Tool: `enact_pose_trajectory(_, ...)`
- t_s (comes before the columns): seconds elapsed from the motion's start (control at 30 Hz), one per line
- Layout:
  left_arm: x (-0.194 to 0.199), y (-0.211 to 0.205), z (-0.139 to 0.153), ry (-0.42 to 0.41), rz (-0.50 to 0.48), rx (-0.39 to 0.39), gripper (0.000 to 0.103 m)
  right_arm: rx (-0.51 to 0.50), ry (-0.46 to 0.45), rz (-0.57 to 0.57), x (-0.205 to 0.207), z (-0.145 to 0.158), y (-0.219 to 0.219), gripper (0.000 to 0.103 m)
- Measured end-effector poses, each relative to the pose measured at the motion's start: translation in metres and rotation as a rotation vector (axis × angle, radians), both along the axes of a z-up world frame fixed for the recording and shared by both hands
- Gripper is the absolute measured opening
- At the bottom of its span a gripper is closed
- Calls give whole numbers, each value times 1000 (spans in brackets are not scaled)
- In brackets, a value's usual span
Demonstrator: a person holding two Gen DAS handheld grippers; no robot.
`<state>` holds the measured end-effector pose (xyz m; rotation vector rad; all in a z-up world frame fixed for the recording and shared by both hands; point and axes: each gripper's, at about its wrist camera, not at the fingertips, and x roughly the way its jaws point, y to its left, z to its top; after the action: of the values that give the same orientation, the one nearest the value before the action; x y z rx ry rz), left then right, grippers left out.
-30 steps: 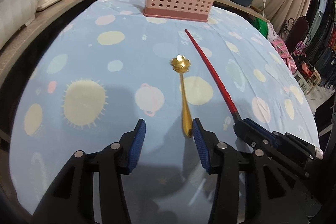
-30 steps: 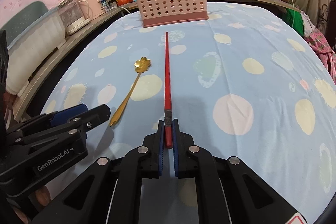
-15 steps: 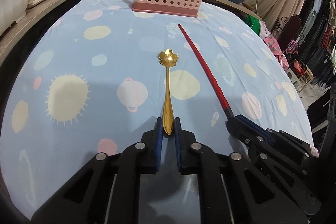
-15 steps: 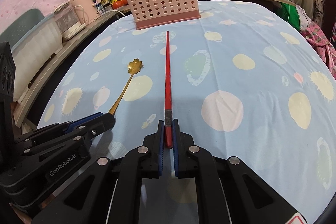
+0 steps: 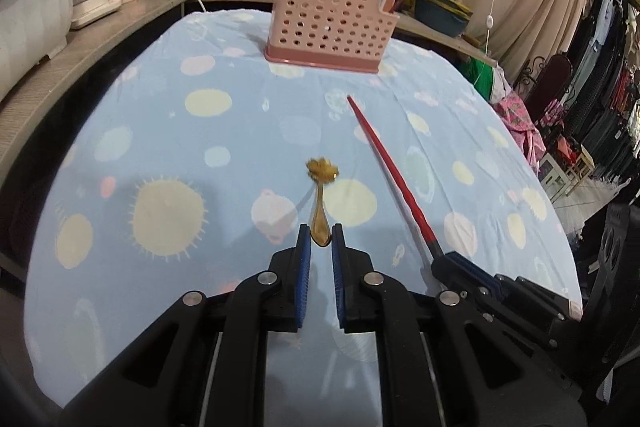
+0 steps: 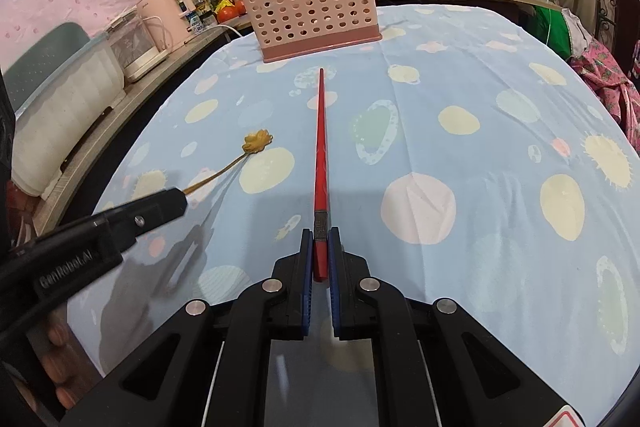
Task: Organize utensils
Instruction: 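Lift the held spoon and chopstick and lower them into the pink basket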
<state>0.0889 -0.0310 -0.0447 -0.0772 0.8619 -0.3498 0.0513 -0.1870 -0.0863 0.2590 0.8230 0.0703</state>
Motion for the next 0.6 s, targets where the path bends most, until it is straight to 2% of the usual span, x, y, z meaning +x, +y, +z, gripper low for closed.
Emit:
enact_pose_trajectory(0.33,11,9,30,-79,17,3,10,22,-32,-3,-6,17,-7,7)
enact_pose_trajectory(0.4,14,10,34,-90,15,4,2,24,-40,-2,-6,21,-8,7)
enact_pose_trajectory(0.6,20,9,42,-125,3,0,1,32,-57,-5,-6,30,-11,7)
